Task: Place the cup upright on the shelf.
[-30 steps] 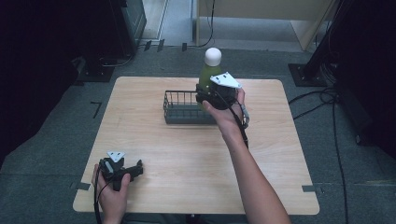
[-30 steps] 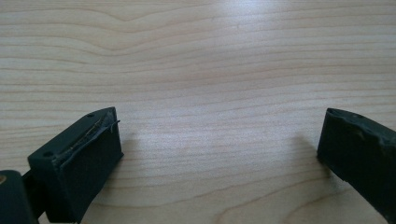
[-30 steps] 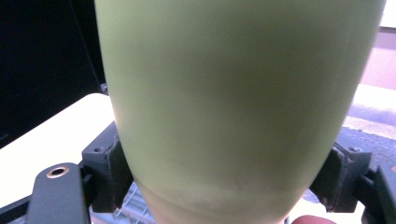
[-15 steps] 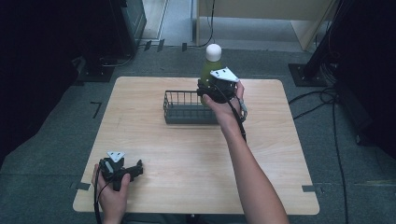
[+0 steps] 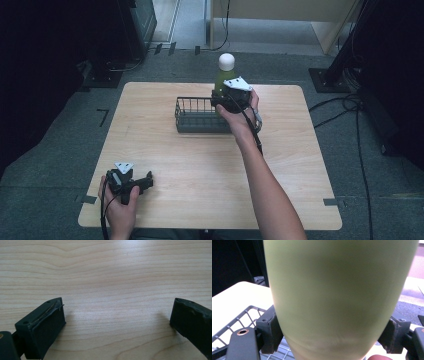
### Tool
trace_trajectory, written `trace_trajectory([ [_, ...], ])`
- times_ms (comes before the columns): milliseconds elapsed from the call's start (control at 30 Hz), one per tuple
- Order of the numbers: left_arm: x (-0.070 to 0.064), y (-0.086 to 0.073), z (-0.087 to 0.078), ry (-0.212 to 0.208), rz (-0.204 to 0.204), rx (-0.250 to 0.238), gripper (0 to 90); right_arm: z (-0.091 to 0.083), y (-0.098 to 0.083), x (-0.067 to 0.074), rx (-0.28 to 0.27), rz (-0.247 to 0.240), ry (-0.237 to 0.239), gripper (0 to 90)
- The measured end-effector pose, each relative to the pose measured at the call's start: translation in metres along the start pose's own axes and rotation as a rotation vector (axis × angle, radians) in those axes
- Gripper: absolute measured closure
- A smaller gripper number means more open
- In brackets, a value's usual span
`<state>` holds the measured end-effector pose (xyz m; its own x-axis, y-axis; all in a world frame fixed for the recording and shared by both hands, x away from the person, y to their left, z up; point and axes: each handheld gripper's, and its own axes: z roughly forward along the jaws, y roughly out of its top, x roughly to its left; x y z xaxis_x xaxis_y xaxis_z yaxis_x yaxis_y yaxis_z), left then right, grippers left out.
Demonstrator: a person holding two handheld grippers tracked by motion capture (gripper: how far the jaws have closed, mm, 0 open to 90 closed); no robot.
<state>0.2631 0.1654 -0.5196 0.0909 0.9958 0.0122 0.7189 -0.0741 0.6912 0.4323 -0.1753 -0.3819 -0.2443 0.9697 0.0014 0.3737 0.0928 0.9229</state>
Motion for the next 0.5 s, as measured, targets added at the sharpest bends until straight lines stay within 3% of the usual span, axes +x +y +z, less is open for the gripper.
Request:
trace_trajectory([
  [500, 0.0, 0.0, 0.0, 0.0, 0.0, 0.0, 0.0, 0.008, -0.011, -0.004, 0.037, 0.005, -0.012, 19.9],
])
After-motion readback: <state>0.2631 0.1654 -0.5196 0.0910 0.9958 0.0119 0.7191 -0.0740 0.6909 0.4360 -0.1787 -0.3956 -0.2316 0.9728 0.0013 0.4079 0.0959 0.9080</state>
